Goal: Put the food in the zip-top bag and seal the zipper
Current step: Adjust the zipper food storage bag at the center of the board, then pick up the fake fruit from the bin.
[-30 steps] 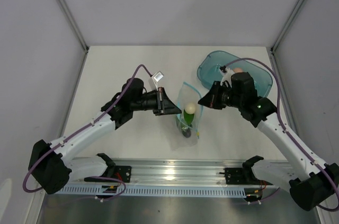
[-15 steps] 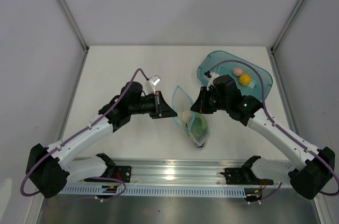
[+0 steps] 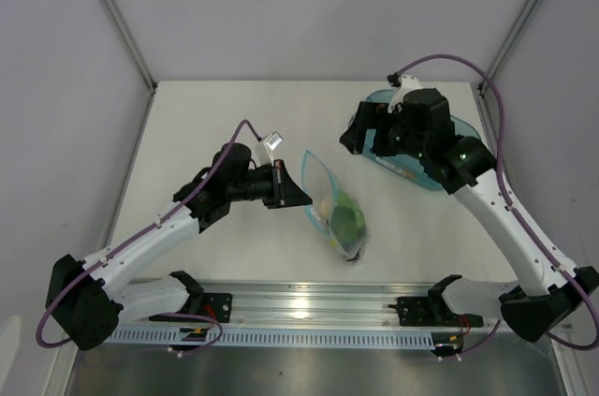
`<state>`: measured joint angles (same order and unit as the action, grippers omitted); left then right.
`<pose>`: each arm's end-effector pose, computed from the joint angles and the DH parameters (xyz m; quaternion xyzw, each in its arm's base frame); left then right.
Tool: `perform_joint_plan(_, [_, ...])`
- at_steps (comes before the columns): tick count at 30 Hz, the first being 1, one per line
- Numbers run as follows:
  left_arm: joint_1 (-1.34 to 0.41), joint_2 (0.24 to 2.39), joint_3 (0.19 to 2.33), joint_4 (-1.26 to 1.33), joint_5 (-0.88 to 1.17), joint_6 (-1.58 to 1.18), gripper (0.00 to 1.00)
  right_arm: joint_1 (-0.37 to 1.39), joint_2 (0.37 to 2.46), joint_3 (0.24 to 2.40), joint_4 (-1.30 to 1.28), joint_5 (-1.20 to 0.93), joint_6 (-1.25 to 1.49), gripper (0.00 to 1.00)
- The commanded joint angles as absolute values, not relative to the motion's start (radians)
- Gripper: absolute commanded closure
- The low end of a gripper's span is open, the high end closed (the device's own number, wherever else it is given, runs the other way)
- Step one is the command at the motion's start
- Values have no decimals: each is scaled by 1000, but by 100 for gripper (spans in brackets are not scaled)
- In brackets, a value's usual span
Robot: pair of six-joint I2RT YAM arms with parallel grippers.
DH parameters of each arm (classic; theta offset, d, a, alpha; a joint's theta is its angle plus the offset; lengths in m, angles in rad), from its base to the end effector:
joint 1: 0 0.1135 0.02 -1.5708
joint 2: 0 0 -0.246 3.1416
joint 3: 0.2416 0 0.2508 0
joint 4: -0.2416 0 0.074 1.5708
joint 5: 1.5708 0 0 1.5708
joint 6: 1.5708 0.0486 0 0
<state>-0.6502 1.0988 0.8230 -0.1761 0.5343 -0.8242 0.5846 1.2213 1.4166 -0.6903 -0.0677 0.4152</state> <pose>0.1944 -0.1789 0.2734 0.0685 0.8266 -0.5098 0.2286 0.2240 0.1522 0.3926 -0.0899 0.8538 0.2709 0.4355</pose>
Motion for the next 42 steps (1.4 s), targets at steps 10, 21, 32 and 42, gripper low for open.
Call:
perform_joint_plan(10, [-635, 1077, 854, -166, 557, -784, 99, 247, 1492, 1419, -439, 280, 322, 1])
perform_joint_plan(21, [-634, 1086, 839, -183, 561, -759, 99, 68, 1877, 1563, -416, 428, 307, 1])
perform_joint_plan(32, [-629, 1143, 836, -146, 607, -764, 100, 9, 2026, 1563, -310, 436, 238, 1])
perform_joint_plan(42, [-618, 1183, 853, -149, 620, -758, 99, -35, 2109, 1575, -299, 376, 262, 1])
